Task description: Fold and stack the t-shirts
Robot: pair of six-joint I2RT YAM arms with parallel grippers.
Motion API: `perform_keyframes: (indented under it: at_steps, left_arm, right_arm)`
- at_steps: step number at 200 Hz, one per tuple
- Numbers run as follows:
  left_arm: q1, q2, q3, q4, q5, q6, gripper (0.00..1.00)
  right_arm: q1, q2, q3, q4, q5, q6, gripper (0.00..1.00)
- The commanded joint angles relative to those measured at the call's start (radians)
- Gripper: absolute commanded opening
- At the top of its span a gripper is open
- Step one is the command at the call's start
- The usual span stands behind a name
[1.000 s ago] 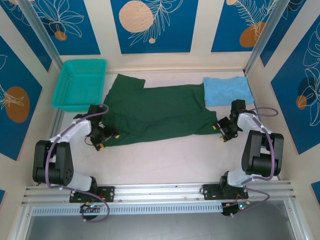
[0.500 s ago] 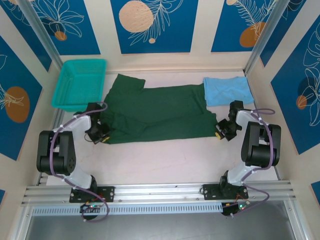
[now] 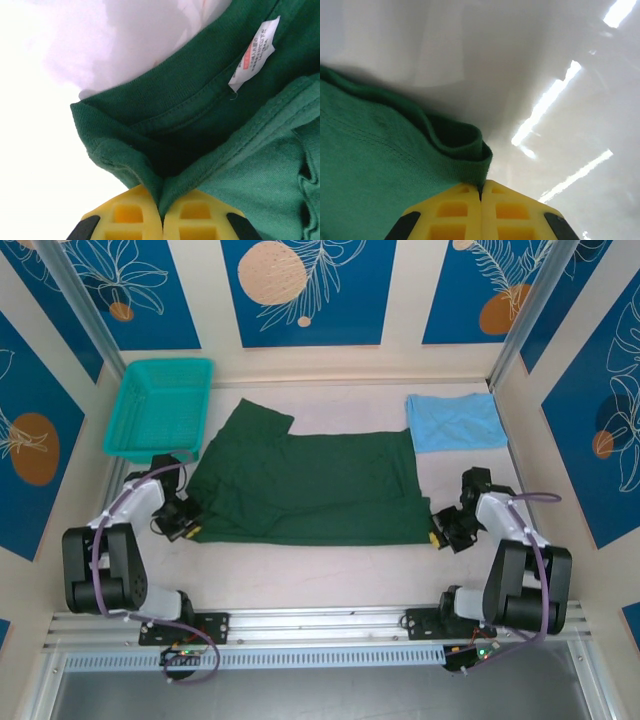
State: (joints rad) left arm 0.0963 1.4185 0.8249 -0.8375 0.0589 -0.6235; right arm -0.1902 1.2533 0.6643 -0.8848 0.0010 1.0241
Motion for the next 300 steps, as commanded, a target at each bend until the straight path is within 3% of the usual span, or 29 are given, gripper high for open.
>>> perform_keyframes:
  at_steps: [1, 18, 34, 45, 61, 71, 93, 107, 142, 171, 243, 300]
  left_arm:
    - [0.019, -0.061, -0.032, -0.076, -0.021, -0.038, 0.01]
    - [0.019, -0.128, -0.057, -0.099, -0.028, -0.071, 0.08]
    - [0.022, -0.182, -0.059, -0.126, -0.057, -0.093, 0.2]
    - [0.029, -0.194, -0.036, -0.148, -0.084, -0.093, 0.33]
    - [0.03, -0.202, 0.013, -0.166, -0.112, -0.075, 0.5]
    - [0.028, -0.2, 0.053, -0.165, -0.098, -0.043, 0.57]
    - [-0.003, -0.181, 0.141, -0.14, -0.019, 0.025, 0.58]
    - [-0.046, -0.133, 0.186, -0.1, 0.055, 0.072, 0.65]
    - [-0.11, 0.01, 0.257, -0.073, 0.103, 0.09, 0.78]
    - [-0.11, 0.073, 0.196, -0.009, 0.166, 0.028, 0.77]
    - [-0.082, 0.052, -0.021, 0.064, -0.08, -0.023, 0.76]
    - [-0.031, 0.036, -0.062, 0.061, -0.122, 0.005, 0.77]
  right_arm:
    - [-0.004, -0.095, -0.043, -0.106, 0.073, 0.128, 0.02]
    - [-0.007, -0.12, -0.063, -0.114, 0.076, 0.143, 0.14]
    - [-0.011, -0.124, -0.055, -0.137, 0.101, 0.139, 0.35]
    - [-0.011, -0.142, -0.035, -0.167, 0.136, 0.14, 0.48]
    - [-0.009, -0.186, 0.014, -0.214, 0.211, 0.14, 0.55]
    - [-0.003, -0.214, 0.056, -0.213, 0.255, 0.123, 0.55]
    - [0.035, -0.193, 0.138, -0.059, 0.218, 0.005, 0.52]
    - [0.082, -0.085, 0.201, 0.0, 0.169, -0.059, 0.52]
    - [0.23, 0.243, 0.435, -0.018, 0.127, -0.212, 0.51]
    - [0.28, 0.415, 0.534, -0.008, 0.118, -0.228, 0.46]
    - [0.24, 0.66, 0.595, 0.024, 0.16, -0.247, 0.43]
    - [0.174, 0.719, 0.659, 0.001, 0.213, -0.216, 0.44]
